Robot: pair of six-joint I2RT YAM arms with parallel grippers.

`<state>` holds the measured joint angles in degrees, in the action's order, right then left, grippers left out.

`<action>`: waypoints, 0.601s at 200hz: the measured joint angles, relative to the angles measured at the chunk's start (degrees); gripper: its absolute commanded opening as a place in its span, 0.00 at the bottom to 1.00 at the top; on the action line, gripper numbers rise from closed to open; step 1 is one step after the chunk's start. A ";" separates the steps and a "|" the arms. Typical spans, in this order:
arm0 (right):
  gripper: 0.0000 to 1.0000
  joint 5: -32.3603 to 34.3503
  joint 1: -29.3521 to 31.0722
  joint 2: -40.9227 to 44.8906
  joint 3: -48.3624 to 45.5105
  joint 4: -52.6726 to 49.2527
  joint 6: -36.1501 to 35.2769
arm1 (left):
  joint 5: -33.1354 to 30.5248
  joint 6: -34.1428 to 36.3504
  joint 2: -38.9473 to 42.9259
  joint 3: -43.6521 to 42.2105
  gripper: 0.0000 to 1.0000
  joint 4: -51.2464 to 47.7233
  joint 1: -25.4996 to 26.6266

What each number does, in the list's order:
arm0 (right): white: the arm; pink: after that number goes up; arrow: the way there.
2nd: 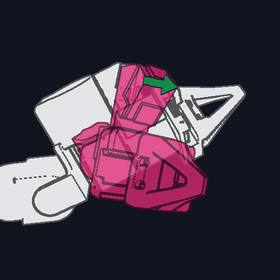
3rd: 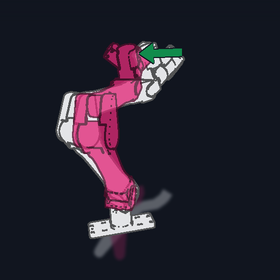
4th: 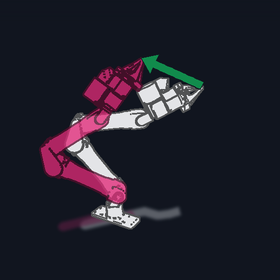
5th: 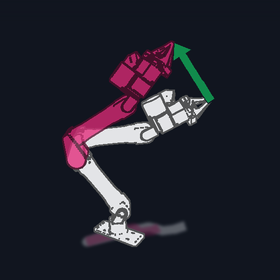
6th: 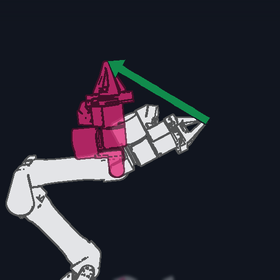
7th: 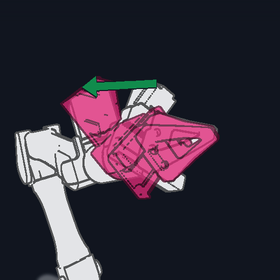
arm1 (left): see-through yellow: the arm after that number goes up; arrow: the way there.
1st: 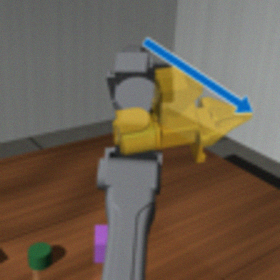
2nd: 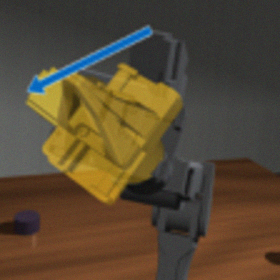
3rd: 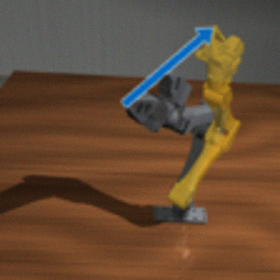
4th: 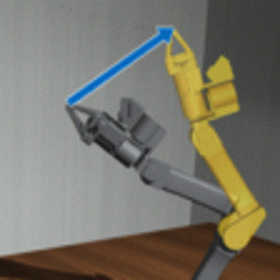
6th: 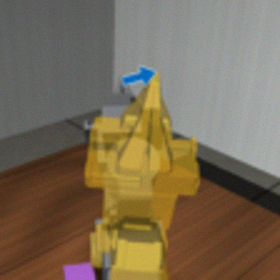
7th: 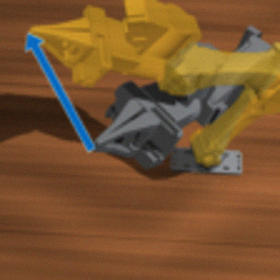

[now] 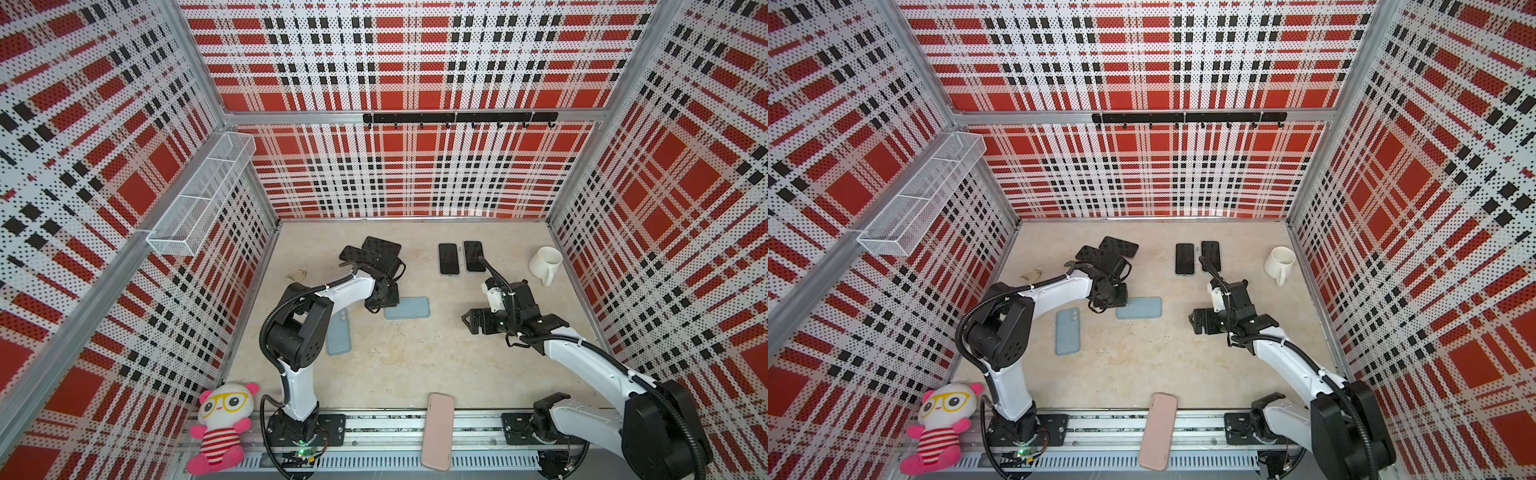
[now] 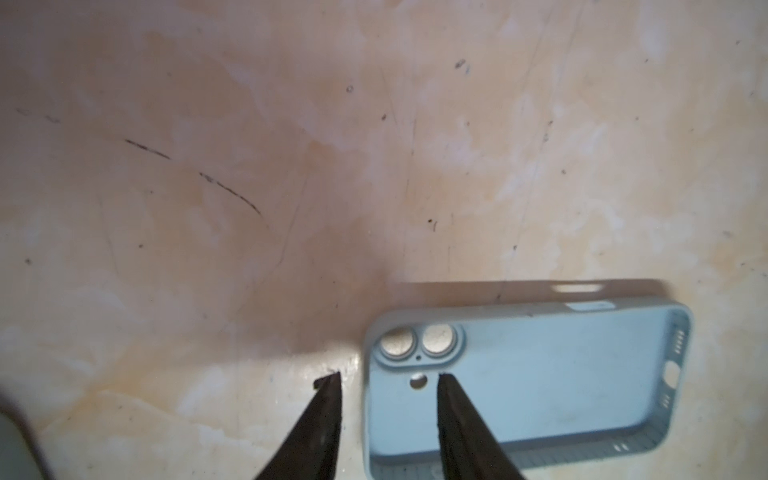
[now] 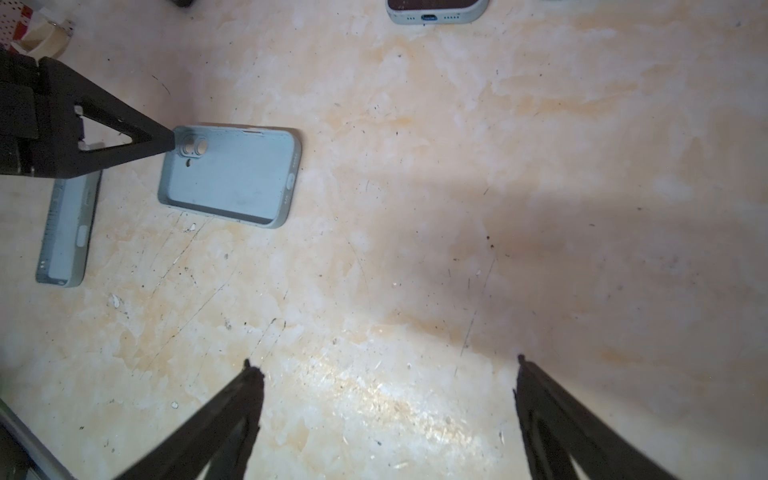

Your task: Put the phone into the phone case

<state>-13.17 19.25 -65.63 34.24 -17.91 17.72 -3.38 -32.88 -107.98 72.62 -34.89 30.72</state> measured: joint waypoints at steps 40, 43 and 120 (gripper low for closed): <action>0.97 -1.53 0.00 0.07 2.12 0.04 -1.05 | -4.87 1.03 4.98 0.09 0.49 -0.59 0.11; 0.97 -1.62 0.00 0.07 2.40 0.07 -1.11 | -5.29 1.07 5.53 0.09 0.50 -0.61 0.09; 0.91 1.07 6.56 -23.06 30.40 6.08 -4.35 | -16.17 10.12 20.26 1.33 0.46 0.11 -6.32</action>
<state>-12.10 25.80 -88.68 64.64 -11.84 13.37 -19.55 -22.76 -87.72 73.95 -34.79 24.40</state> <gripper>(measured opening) 0.916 0.457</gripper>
